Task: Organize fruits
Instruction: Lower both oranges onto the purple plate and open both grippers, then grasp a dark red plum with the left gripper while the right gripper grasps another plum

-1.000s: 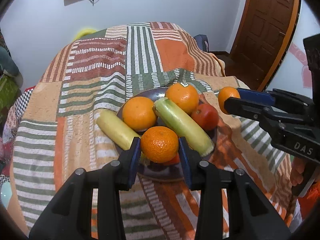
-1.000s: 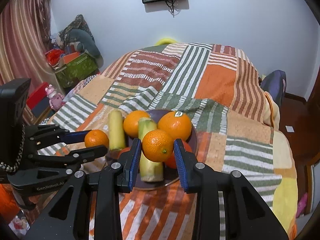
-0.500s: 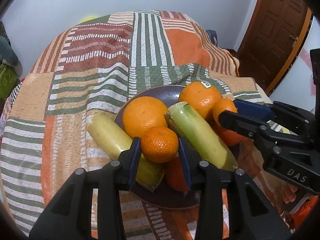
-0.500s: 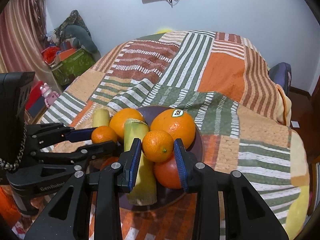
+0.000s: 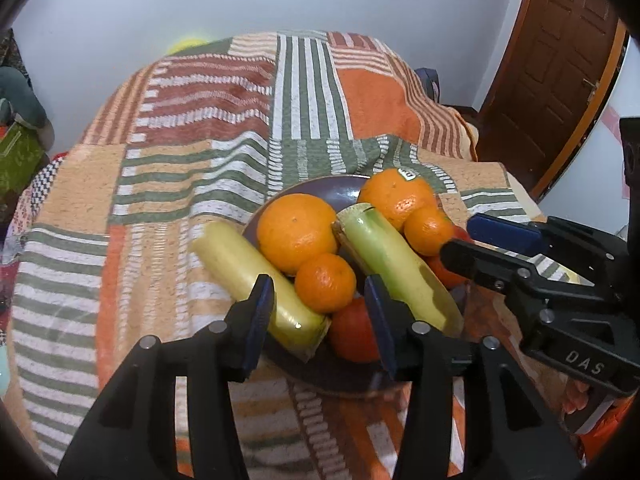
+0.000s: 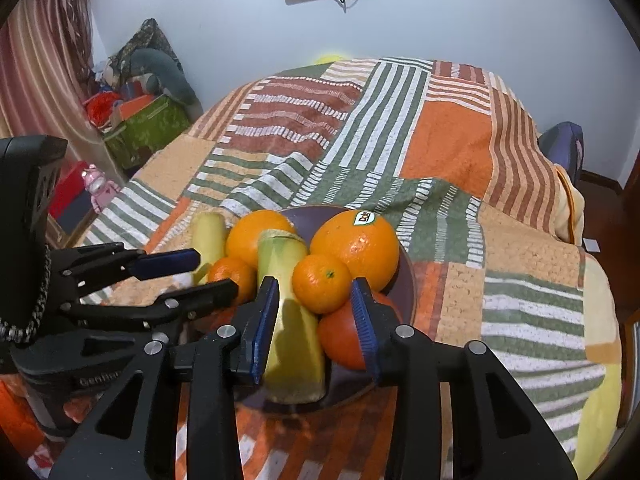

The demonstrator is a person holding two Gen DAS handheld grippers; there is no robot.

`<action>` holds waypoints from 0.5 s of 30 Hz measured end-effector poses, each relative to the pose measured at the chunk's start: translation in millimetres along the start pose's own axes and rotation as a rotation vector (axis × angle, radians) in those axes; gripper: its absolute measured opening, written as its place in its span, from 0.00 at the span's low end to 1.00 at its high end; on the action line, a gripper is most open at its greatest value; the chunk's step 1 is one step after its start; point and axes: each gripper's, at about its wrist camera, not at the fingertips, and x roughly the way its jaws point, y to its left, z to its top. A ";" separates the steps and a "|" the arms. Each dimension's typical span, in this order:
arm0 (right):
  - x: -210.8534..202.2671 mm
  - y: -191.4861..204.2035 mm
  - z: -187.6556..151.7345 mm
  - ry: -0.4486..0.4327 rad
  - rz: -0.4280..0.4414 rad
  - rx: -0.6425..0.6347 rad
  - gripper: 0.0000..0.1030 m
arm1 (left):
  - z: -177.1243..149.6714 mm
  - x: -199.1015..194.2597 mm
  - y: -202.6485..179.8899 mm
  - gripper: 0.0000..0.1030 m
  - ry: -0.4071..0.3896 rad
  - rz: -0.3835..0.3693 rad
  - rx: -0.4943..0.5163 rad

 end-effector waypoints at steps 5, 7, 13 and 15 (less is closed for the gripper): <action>-29.8 8.3 -8.7 -0.013 -0.023 -0.018 0.34 | -9.0 -41.2 -4.1 0.46 -0.041 0.010 0.018; -45.2 10.7 -13.0 -0.023 -0.023 -0.012 0.34 | -14.7 -62.5 -5.8 0.46 -0.065 0.010 0.017; -87.5 25.7 -33.8 -0.060 -0.015 0.002 0.34 | -34.4 -112.5 -10.6 0.46 -0.116 -0.013 0.004; -97.1 32.5 -41.1 -0.070 -0.015 -0.001 0.34 | -43.9 -124.9 -12.2 0.46 -0.119 -0.020 0.004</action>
